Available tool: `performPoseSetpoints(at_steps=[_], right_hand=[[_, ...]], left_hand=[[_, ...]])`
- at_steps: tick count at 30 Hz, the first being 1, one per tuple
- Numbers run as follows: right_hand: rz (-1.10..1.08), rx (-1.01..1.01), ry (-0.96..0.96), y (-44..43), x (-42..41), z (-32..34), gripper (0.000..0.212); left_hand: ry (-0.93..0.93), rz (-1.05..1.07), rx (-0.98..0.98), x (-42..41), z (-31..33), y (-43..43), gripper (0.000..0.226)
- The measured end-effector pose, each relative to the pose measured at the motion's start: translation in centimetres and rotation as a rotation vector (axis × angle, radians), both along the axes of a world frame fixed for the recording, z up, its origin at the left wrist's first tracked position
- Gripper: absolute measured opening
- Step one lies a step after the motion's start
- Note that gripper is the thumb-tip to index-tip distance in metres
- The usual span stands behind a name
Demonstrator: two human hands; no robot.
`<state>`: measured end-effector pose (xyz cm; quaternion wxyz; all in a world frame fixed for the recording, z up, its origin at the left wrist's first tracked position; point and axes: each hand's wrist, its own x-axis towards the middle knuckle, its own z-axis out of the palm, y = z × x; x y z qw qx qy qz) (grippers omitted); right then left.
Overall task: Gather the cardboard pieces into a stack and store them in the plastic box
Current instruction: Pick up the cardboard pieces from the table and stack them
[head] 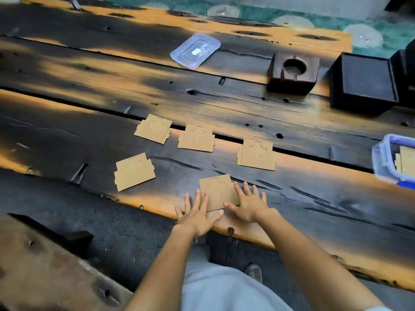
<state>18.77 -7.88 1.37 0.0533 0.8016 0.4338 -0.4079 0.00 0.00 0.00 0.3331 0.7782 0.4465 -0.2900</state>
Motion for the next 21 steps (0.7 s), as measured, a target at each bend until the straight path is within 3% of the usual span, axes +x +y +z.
performPoseSetpoints(at_steps=[7, 21], right_hand=[[-0.054, -0.062, 0.048, 1.3, -2.8, -2.1, 0.077], [-0.239, -0.055, 0.041, 2.3, -5.5, -3.6, 0.077]], left_hand=[[0.038, -0.105, -0.048, -0.6, -1.6, 2.2, 0.087], [0.014, -0.313, 0.017, -1.0, -3.2, 7.9, 0.079]])
